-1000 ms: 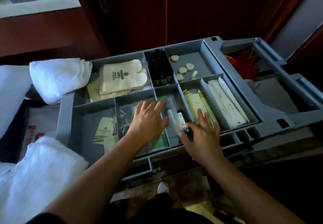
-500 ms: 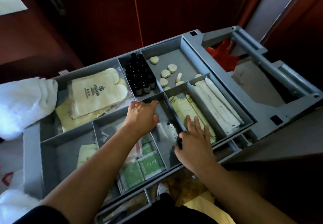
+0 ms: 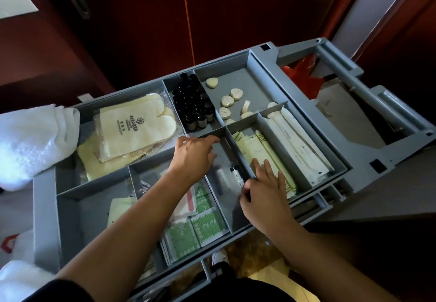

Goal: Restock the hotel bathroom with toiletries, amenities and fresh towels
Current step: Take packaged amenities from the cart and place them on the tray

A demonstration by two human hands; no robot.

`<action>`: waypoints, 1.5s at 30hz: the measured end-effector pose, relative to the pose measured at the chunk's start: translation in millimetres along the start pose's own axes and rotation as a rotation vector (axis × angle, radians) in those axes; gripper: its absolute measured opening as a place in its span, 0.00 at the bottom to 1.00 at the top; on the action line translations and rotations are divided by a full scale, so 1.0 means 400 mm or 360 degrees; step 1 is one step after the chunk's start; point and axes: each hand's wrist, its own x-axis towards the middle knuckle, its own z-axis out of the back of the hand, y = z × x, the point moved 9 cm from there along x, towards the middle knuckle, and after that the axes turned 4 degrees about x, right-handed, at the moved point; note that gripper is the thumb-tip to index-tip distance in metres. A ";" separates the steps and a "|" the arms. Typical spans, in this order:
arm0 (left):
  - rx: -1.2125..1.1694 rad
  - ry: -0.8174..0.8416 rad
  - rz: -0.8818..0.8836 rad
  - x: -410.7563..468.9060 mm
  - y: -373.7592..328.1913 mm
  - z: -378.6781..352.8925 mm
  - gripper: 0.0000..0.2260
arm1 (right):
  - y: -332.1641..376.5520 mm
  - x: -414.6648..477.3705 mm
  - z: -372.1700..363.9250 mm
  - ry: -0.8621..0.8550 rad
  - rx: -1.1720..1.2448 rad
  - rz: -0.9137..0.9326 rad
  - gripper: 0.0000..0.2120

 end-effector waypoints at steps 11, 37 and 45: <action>-0.1130 -0.0148 0.0261 -0.093 0.047 0.148 0.12 | -0.024 -0.071 0.145 -0.0351 0.1186 0.0033 0.04; -0.2025 0.0015 0.0578 -0.657 -0.269 -0.017 0.21 | -0.216 -0.400 0.069 -0.0008 0.1987 0.0060 0.36; -0.2018 -0.0119 0.0698 -0.870 -0.376 -0.083 0.21 | -0.278 -0.571 0.013 0.0177 0.1982 0.0245 0.30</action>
